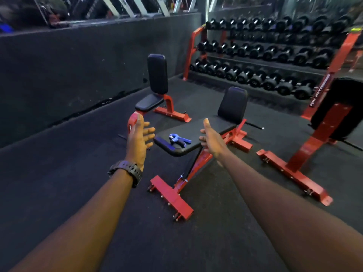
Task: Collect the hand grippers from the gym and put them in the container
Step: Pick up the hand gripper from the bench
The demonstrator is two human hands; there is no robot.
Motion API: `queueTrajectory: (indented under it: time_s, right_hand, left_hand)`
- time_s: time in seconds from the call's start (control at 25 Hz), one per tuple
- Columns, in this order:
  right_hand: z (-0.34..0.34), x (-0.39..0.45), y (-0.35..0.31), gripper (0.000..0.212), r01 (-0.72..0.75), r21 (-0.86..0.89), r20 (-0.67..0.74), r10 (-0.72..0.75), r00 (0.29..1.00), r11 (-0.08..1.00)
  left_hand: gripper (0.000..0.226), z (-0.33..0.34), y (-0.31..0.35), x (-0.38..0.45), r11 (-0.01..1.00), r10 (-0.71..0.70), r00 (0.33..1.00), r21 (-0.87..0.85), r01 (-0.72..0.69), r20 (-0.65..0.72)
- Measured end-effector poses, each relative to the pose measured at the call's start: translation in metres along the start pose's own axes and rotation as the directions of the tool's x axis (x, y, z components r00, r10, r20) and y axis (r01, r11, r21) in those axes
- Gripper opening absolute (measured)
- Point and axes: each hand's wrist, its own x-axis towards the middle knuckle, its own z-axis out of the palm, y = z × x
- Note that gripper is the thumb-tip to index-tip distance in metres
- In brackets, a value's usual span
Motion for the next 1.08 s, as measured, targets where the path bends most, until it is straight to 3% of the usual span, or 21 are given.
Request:
queueTrajectory:
  time_s: [0.08,0.28,0.56,0.72,0.8,0.92,1.08]
  right_hand:
    - [0.005,0.045,0.0,0.081,-0.007,-0.019,0.03,0.007,1.0,1.0]
    - [0.031,0.157,0.014,0.098,-0.068,-0.165,0.043,0.077,0.996,0.984]
    - [0.093,0.292,0.046,0.059,-0.081,-0.385,0.193,0.166,0.967,0.919]
    - [0.134,0.36,0.092,0.048,0.097,-0.62,0.286,0.109,0.952,0.778]
    - [0.144,0.38,0.114,0.059,0.155,-0.743,0.336,0.161,0.928,0.652]
    - [0.151,0.396,0.142,0.073,0.186,-0.809,0.381,0.257,0.888,0.558]
    - [0.146,0.405,0.157,0.055,0.307,-0.822,0.418,0.142,0.897,0.481]
  left_hand:
    - [0.062,0.016,-0.009,0.044,1.0,-0.018,1.0,-0.007,0.018,-0.011]
    - [0.068,0.048,-0.055,0.159,0.992,-0.118,0.993,-0.035,0.118,-0.009]
    - [0.068,0.059,-0.115,0.285,0.957,-0.291,0.955,-0.037,0.289,-0.066]
    - [0.066,0.06,-0.147,0.326,0.937,-0.346,0.928,-0.002,0.35,-0.141]
    - [0.07,0.064,-0.158,0.334,0.932,-0.358,0.921,0.0,0.363,-0.15]
    - [0.068,0.082,-0.171,0.346,0.923,-0.376,0.916,0.032,0.384,-0.139]
    - [0.069,0.113,-0.18,0.348,0.907,-0.407,0.907,0.067,0.415,-0.108]
